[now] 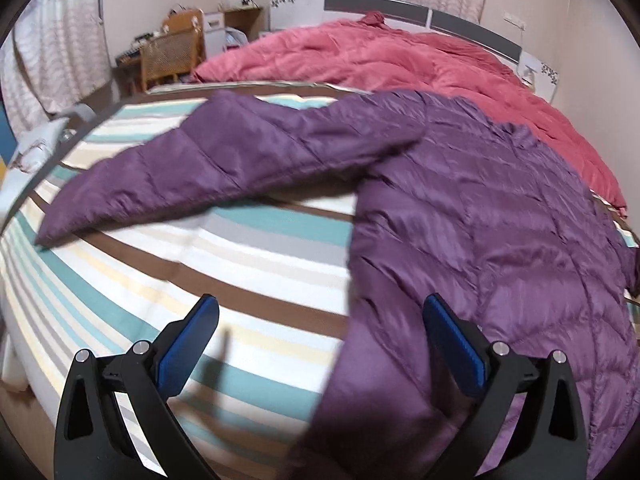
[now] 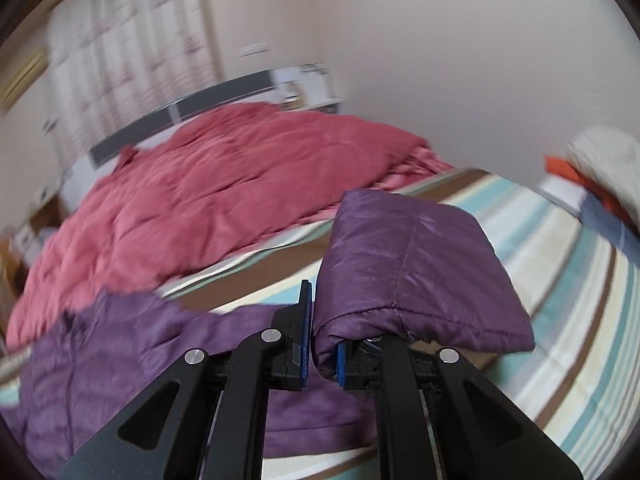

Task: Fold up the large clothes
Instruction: 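Lift the sleeve with the right gripper, fold it across the coat body, release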

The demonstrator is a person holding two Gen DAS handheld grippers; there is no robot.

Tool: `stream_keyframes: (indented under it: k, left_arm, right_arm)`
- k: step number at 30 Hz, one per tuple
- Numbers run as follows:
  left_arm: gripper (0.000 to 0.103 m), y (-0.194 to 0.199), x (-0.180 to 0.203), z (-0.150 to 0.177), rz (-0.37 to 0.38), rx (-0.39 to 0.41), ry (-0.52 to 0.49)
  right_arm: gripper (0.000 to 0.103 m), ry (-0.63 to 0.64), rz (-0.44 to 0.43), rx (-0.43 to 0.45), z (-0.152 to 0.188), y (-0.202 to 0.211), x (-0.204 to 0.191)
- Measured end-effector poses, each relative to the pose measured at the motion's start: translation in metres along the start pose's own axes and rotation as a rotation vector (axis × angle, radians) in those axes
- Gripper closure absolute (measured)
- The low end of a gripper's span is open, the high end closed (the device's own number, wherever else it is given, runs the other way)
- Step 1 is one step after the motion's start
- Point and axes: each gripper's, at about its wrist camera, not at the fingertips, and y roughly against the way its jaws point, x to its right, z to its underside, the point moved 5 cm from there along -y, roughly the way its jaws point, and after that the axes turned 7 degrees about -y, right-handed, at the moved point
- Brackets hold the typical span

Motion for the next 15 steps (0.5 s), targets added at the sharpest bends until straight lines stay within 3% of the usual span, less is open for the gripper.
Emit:
stream_keyframes:
  k: [8, 15]
  left_arm:
    - [0.002, -0.024, -0.012, 0.015, 0.008, -0.047, 0.053]
    - [0.002, -0.022, -0.013, 0.019, 0.012, -0.027, 0.065]
  right_arm:
    - [0.093, 0.364, -0.119, 0.026, 0.052, 0.020, -0.128]
    - [0.093, 0.684, -0.275, 0.025, 0.129, 0.044, -0.243]
